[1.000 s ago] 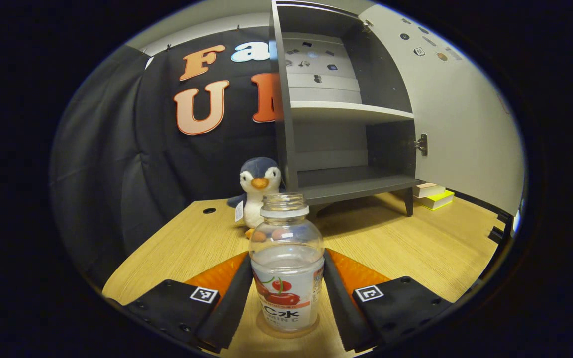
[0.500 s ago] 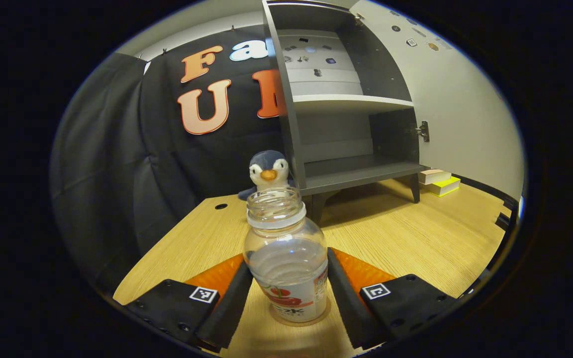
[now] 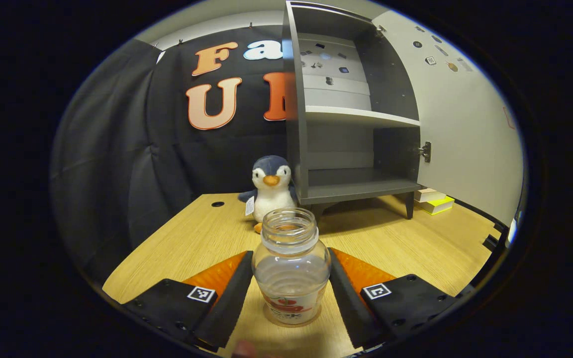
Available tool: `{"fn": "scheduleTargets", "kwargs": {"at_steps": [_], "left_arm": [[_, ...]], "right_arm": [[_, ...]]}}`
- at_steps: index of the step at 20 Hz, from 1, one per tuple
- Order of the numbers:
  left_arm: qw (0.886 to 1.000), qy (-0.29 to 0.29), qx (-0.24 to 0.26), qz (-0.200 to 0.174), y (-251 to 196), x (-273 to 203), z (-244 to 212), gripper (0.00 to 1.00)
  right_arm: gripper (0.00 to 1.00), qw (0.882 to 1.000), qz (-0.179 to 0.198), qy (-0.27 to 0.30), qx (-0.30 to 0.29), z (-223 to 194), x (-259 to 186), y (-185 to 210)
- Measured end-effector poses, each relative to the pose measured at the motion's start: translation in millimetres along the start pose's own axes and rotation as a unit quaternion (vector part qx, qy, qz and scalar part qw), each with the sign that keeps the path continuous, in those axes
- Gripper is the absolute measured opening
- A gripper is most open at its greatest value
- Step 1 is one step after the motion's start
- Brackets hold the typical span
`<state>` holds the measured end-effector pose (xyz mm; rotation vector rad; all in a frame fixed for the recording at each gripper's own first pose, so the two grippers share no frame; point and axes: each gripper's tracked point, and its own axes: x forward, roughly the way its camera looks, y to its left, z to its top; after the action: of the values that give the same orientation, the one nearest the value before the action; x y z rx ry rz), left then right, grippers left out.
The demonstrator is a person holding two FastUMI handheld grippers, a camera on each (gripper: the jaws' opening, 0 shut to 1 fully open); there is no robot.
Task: Open the cabinet door with the right hand, grasp the bottle in the cabinet with the left hand and place it on the coaster, then close the cabinet door with the right hand.
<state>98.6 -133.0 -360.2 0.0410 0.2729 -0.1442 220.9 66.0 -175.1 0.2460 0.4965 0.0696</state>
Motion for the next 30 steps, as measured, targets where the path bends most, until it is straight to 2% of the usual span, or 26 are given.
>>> {"fn": "scheduleTargets", "kwargs": {"at_steps": [8,12,13,14,15,16,18,20,21,22,23,24,26,27,28,30], "left_arm": [[0.999,-0.033,0.010,-0.007,-7,-21,52,0.93],[0.999,-0.052,0.012,-0.012,-13,-37,92,0.93],[0.999,-0.050,0.012,-0.013,-14,-40,98,0.89],[0.999,-0.044,0.009,-0.018,-19,-44,103,0.93],[0.999,-0.042,0.004,-0.024,-23,-48,108,0.89],[0.999,-0.040,-0.002,-0.028,-27,-53,115,0.93],[0.999,-0.047,-0.016,-0.020,-22,-63,131,0.93],[0.998,-0.054,-0.029,-0.029,-28,-71,145,0.93],[0.998,-0.051,-0.031,-0.035,-31,-73,147,0.92],[0.998,-0.044,-0.030,-0.040,-34,-77,149,0.91],[0.998,-0.040,-0.027,-0.045,-37,-80,151,0.91],[0.998,-0.040,-0.027,-0.049,-39,-84,155,0.91],[0.997,-0.043,-0.026,-0.054,-41,-92,162,0.91],[0.997,-0.045,-0.022,-0.055,-42,-95,165,0.91],[0.997,-0.048,-0.016,-0.055,-42,-97,169,0.91],[0.997,-0.054,-0.009,-0.057,-44,-100,175,0.91]], "right_arm": [[0.06,1.000,0.007,-0.025,0.006,9,-17,-2],[0.06,0.998,0.004,-0.061,0.018,28,-35,-13],[0.06,0.997,0.002,-0.073,0.016,36,-41,-17],[0.06,0.996,-0.002,-0.087,0.013,44,-48,-22],[0.06,0.995,-0.006,-0.099,0.009,53,-56,-27],[0.06,0.993,-0.011,-0.114,0.006,63,-65,-33],[0.06,0.989,-0.020,-0.144,0.002,83,-83,-49],[0.06,0.985,-0.031,-0.170,-0.001,101,-97,-69],[0.00,0.983,-0.037,-0.181,-0.003,110,-105,-79],[0.06,0.980,-0.045,-0.192,-0.004,118,-112,-91],[0.17,0.977,-0.054,-0.206,-0.004,127,-119,-104],[0.06,0.975,-0.062,-0.215,-0.004,136,-126,-116],[0.11,0.969,-0.078,-0.234,-0.007,151,-136,-142],[0.05,0.967,-0.084,-0.239,-0.011,157,-137,-152],[0.13,0.967,-0.088,-0.238,-0.014,159,-137,-161],[0.12,0.964,-0.100,-0.244,-0.020,167,-135,-180]]}}
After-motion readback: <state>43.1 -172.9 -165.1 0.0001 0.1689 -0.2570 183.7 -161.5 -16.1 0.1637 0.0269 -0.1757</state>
